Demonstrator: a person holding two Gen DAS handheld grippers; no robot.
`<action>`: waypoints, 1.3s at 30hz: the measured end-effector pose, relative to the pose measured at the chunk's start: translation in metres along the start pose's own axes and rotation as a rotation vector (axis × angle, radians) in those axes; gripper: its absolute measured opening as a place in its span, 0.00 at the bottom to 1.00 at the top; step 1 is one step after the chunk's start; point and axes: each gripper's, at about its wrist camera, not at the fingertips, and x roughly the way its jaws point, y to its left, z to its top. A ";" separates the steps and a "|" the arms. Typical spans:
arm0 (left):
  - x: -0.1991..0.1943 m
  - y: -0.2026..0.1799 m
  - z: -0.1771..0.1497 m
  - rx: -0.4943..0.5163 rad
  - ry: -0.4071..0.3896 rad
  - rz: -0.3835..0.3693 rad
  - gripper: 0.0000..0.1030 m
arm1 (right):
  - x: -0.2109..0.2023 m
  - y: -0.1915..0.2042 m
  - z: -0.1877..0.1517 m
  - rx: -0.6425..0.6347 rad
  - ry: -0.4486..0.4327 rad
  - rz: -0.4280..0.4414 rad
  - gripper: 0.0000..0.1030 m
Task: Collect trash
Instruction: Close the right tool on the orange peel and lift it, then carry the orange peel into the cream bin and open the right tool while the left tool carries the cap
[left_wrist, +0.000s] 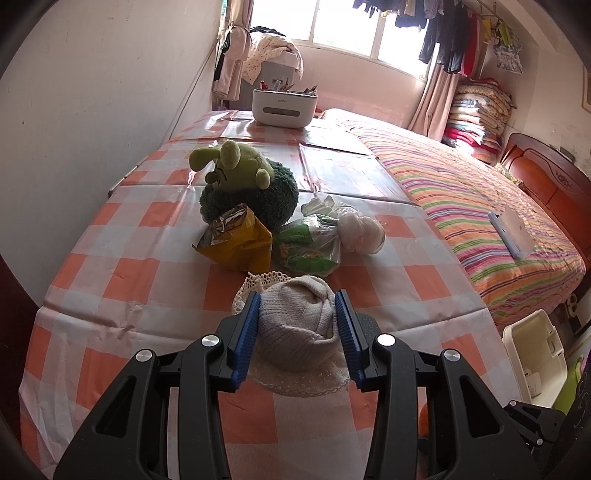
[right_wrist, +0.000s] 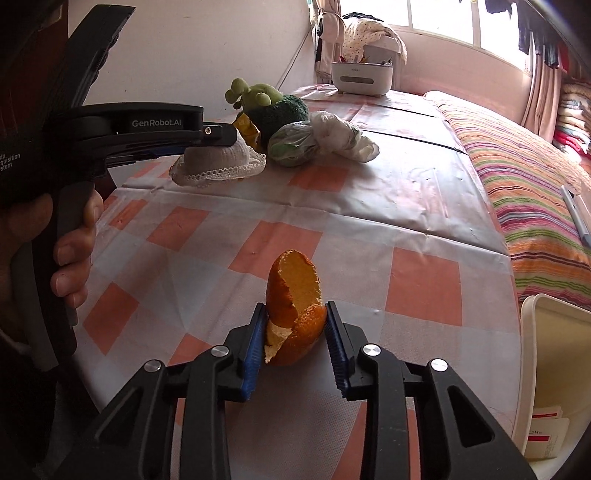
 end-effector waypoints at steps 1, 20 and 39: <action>-0.003 -0.002 0.000 0.004 -0.009 -0.001 0.39 | -0.001 0.000 0.000 -0.001 -0.004 -0.006 0.28; -0.041 -0.060 0.005 0.101 -0.100 -0.094 0.39 | -0.033 -0.043 0.006 0.083 -0.109 -0.113 0.25; -0.041 -0.130 0.000 0.200 -0.107 -0.174 0.39 | -0.067 -0.101 -0.006 0.216 -0.180 -0.236 0.25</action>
